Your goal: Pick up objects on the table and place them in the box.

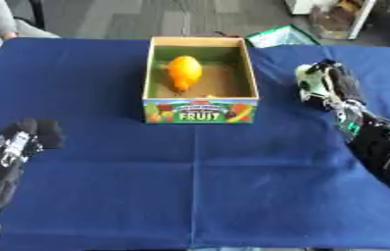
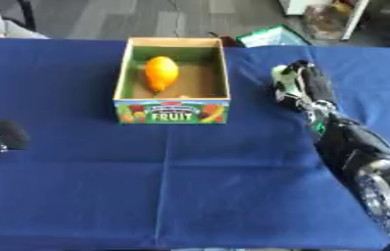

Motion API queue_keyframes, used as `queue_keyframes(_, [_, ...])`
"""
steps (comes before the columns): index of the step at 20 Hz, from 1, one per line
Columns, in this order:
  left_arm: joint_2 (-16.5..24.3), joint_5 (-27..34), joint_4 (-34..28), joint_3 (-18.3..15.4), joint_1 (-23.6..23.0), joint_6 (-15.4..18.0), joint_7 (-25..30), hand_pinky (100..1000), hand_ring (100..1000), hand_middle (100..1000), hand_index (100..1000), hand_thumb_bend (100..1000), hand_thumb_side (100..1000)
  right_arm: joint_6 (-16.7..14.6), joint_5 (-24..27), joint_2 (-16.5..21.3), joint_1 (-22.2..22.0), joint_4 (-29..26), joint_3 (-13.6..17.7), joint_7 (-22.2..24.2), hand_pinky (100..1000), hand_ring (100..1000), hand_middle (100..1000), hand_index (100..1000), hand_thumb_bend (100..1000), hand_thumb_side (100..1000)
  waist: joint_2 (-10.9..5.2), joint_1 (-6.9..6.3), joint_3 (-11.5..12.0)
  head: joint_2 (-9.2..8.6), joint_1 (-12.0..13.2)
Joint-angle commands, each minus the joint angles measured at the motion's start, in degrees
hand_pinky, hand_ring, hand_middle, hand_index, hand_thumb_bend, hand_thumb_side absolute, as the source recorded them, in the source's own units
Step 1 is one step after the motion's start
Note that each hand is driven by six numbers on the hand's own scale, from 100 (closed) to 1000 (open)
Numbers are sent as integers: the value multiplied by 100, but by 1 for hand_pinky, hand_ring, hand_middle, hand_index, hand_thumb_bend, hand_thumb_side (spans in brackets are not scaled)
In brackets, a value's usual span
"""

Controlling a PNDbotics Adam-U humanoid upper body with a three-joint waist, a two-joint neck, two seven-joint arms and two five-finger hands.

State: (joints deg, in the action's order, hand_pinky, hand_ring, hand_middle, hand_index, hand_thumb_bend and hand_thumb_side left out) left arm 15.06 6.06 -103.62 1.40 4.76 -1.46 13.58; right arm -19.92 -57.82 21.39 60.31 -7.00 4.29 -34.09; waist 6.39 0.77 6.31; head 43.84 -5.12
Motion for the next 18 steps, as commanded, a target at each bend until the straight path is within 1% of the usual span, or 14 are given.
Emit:
queue_keyframes(1, [72, 19, -112, -37, 39, 28, 7, 700, 679, 619, 702, 100, 752, -102, 63, -7, 62, -369, 185, 105, 455, 142, 219, 331, 100, 127, -76, -23, -12, 28, -3])
queue_keyframes(5, [67, 26, -111, -43, 32, 26, 4, 700, 679, 619, 703, 100, 752, -211, 85, -72, 52, -970, 505, 499, 439, 127, 183, 302, 100, 168, -91, -28, -38, 28, -4])
queue_keyframes(11, [60, 38, -109, -50, 25, 24, 0, 701, 679, 618, 703, 100, 751, -212, 129, -203, 42, -1894, 968, 1250, 422, 114, 162, 288, 100, 208, -113, -28, -65, 28, -12])
queue_keyframes(14, [56, 42, -105, -51, 25, 19, 1, 701, 679, 618, 703, 100, 752, -212, 179, -263, 50, -2230, 1113, 1532, 415, 110, 156, 284, 100, 223, -120, -21, -77, 28, -11])
queue_keyframes(18, [55, 44, -100, -52, 23, 14, 1, 701, 679, 618, 703, 100, 751, -246, 311, -365, 92, -2588, 1218, 1841, 409, 107, 150, 281, 100, 244, -132, -10, -89, 28, -12])
